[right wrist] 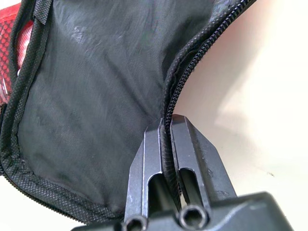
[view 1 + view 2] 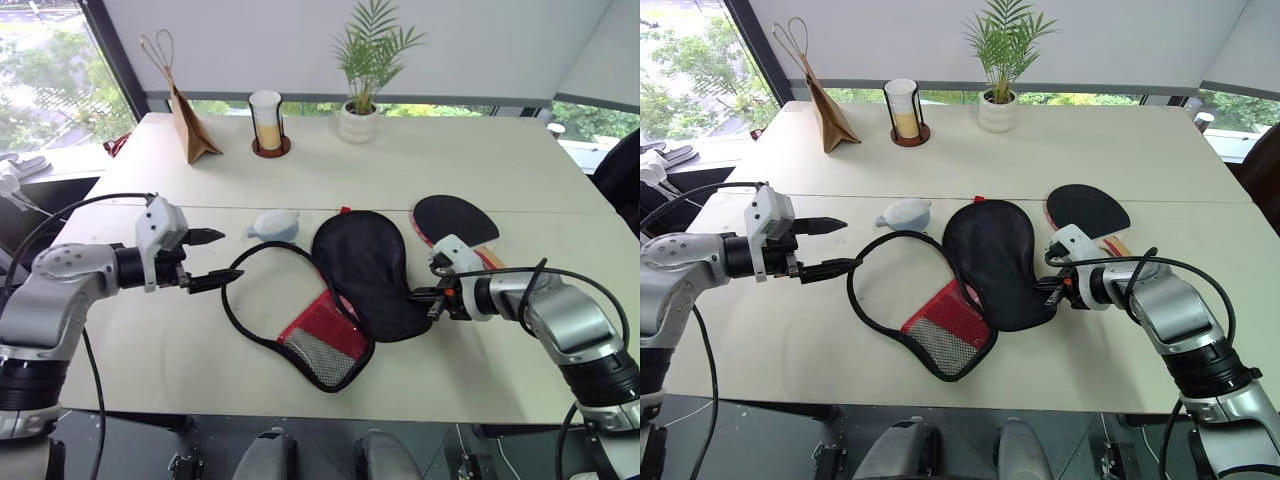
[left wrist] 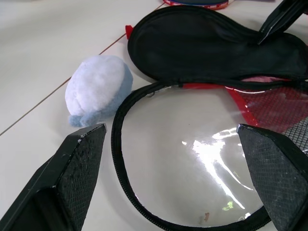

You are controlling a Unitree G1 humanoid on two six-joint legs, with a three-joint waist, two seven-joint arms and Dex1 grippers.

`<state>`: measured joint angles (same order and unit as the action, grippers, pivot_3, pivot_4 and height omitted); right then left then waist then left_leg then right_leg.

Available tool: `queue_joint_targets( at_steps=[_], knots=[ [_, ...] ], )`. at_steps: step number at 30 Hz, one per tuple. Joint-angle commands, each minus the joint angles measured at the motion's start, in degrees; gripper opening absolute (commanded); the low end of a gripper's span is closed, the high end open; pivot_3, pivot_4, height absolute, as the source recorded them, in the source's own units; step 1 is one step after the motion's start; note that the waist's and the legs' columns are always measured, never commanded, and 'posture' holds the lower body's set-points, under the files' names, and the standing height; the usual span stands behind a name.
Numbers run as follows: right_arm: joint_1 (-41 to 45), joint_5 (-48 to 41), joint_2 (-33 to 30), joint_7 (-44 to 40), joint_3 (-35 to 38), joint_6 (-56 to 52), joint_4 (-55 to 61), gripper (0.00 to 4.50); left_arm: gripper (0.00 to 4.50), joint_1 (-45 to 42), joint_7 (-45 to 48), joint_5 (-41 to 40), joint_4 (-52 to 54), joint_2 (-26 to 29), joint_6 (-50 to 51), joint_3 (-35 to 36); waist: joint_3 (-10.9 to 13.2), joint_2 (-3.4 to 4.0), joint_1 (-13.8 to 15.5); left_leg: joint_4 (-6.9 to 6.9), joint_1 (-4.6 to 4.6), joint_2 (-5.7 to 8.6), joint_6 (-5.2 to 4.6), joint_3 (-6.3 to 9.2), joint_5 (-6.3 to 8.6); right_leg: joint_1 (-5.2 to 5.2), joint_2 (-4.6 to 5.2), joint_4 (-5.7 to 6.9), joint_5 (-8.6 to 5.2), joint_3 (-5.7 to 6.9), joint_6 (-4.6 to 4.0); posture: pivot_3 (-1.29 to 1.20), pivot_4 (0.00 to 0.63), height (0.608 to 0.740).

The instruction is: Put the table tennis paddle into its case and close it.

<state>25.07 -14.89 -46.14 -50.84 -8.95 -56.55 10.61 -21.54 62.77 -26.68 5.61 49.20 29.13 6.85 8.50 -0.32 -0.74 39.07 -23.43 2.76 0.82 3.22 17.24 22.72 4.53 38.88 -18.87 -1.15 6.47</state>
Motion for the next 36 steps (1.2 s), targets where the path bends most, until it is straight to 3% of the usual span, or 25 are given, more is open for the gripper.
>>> queue_joint_targets(
  at_steps=[1,2,5,12,21,36],
  knots=[
    [0.6,-0.4,-0.8,0.1,1.0,0.5,0.1,0.06,4.50,-1.1,0.4,0.0,0.4,0.1,-1.2,0.1,0.0,0.00,0.0,0.00,0.00,0.00,0.00,0.00,0.00,0.00,0.00,0.00,0.00,0.00,0.00,0.00,0.150,0.740],
    [0.6,-0.5,-0.8,0.1,1.0,0.4,0.1,0.06,4.50,-1.1,0.4,0.0,0.5,0.1,-1.1,0.1,0.0,0.00,0.0,0.00,0.00,0.00,0.00,0.00,0.00,0.00,0.00,0.00,0.00,0.00,0.00,0.00,0.150,0.740],
    [0.9,-1.0,-1.0,-0.3,1.3,-0.2,0.2,0.88,4.50,-1.1,0.2,-0.2,0.7,0.1,-1.0,0.0,0.0,0.00,0.0,0.00,0.00,0.00,0.00,0.00,0.00,0.00,0.00,0.00,0.00,0.00,0.00,0.00,0.150,0.740],
    [2.7,0.1,-3.3,1.5,2.7,0.3,0.2,4.36,4.50,-0.8,0.2,-0.4,1.1,0.1,-0.8,0.0,0.0,0.00,0.1,0.02,0.00,0.00,0.00,0.00,0.00,0.00,0.00,0.00,0.00,0.00,0.00,0.00,0.150,0.740],
    [9.1,1.3,-7.5,6.9,11.5,0.4,-9.6,4.44,4.50,-0.7,0.4,-0.3,0.9,-0.1,-1.0,-0.3,0.0,0.02,0.0,0.00,0.00,0.00,0.00,-0.02,0.00,0.01,0.00,-0.01,0.00,-0.01,-0.01,0.00,0.150,0.740],
    [8.8,4.8,-6.0,5.8,9.8,10.6,-30.5,4.44,4.50,-1.4,1.1,-1.3,2.1,-1.2,-0.3,-1.2,0.0,0.04,-0.1,-0.03,0.00,-0.02,0.00,-0.12,0.00,0.00,-0.01,-0.09,0.00,-0.03,-0.01,0.00,0.150,0.740]
  ],
)
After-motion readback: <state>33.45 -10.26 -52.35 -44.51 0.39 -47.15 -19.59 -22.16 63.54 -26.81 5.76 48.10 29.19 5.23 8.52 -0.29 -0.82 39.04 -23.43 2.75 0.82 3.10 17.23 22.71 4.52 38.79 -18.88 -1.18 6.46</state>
